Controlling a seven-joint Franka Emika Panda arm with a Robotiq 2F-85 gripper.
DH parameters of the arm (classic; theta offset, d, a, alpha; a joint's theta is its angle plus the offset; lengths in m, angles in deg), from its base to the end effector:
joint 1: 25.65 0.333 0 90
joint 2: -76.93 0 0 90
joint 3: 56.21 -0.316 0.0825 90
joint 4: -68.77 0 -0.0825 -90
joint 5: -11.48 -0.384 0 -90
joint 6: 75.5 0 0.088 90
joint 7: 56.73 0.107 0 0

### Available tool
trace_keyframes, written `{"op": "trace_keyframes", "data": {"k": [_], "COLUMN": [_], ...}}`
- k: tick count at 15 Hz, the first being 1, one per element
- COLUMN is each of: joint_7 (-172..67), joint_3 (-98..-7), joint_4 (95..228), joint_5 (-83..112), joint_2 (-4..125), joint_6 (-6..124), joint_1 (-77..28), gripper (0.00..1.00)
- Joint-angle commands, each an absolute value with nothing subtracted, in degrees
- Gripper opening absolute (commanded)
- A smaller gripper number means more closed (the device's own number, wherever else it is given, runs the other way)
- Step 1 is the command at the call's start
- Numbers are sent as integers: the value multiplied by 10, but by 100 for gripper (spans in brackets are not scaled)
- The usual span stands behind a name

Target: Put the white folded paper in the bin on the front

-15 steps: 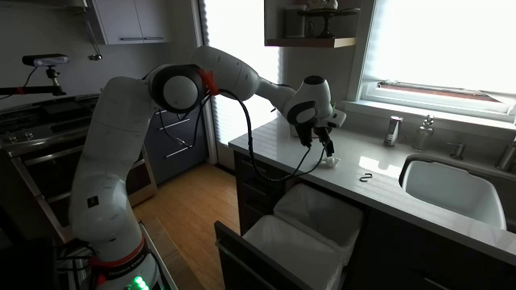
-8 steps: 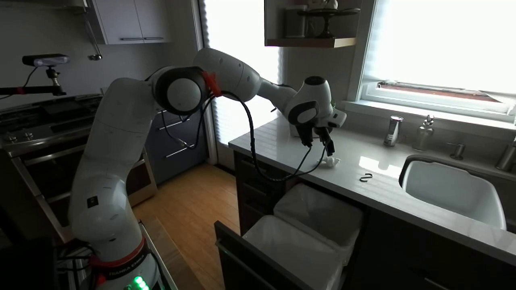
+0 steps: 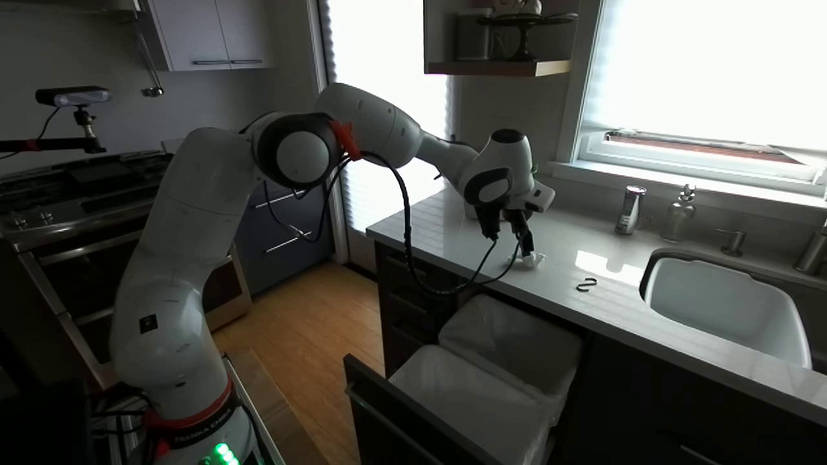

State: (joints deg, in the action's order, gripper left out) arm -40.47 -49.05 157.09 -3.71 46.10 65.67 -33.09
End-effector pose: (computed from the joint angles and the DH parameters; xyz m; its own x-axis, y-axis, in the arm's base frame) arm 0.7101 -0.1688 0.3833 0.7118 -0.6326 0.3051 -0.5755 -0.7744 -0.2631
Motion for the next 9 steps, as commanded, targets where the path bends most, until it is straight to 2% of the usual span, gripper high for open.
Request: {"op": "trace_keyframes", "data": {"k": [1, 6, 9], "joint_7": [-377, -365, -363], "joint_3": [-495, -500, -503], "joint_4": [1526, 1488, 1467], "joint_5": [-41, -48, -49], "joint_2": [423, 389, 372], "joint_6": [638, 631, 624], "joint_1": [-339, -348, -352], "gripper": [84, 42, 19]}}
